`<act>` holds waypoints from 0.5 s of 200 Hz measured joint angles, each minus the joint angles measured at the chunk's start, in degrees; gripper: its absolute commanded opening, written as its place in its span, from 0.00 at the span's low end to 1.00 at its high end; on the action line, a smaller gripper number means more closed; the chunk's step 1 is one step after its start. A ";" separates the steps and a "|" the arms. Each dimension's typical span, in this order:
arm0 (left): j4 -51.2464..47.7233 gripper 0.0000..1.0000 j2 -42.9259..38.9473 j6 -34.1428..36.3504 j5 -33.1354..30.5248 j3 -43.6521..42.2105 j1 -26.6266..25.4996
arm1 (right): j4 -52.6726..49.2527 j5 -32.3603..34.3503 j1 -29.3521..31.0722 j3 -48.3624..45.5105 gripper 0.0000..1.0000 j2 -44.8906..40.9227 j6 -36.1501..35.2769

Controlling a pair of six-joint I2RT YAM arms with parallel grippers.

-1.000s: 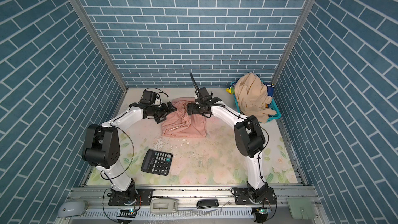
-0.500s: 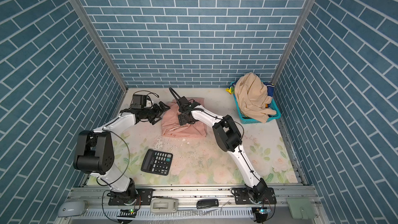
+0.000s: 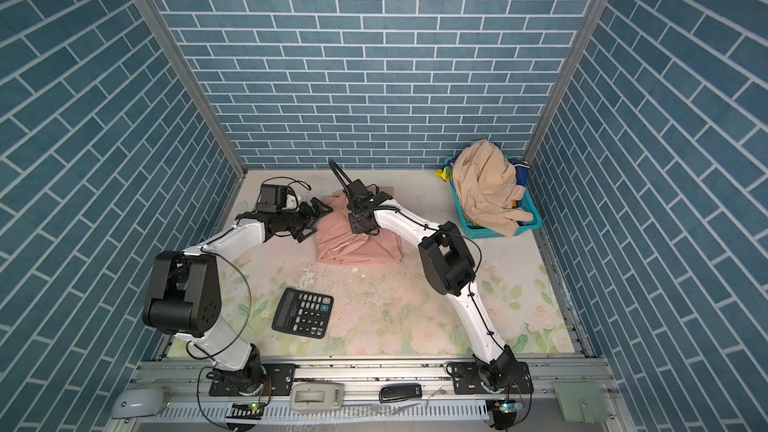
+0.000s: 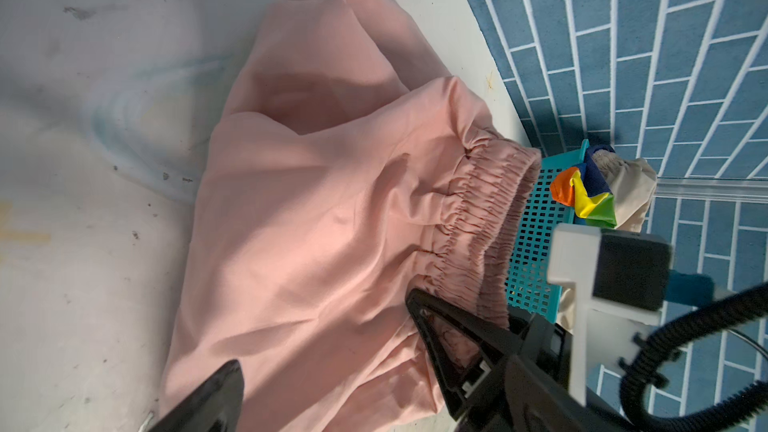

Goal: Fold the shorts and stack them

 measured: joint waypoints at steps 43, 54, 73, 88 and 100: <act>-0.07 1.00 1.75 -0.20 -0.02 2.14 -0.76 | 6.08 -6.60 -4.09 -10.71 0.19 -8.85 1.90; -0.02 1.00 3.04 -0.37 -0.11 3.63 -1.07 | 8.00 -8.96 -5.79 -12.52 0.22 -10.19 2.45; 0.02 1.00 5.51 -0.57 -0.44 6.49 -2.16 | 11.78 -12.90 -8.44 -15.28 0.27 -10.82 3.50; 0.26 1.00 7.67 -0.83 -0.50 8.72 -3.52 | 14.19 -15.30 -10.21 -17.55 0.29 -10.51 3.98; 0.87 1.00 9.53 -1.07 -0.70 10.19 -4.85 | 15.28 -16.65 -11.19 -18.53 0.29 -9.75 4.39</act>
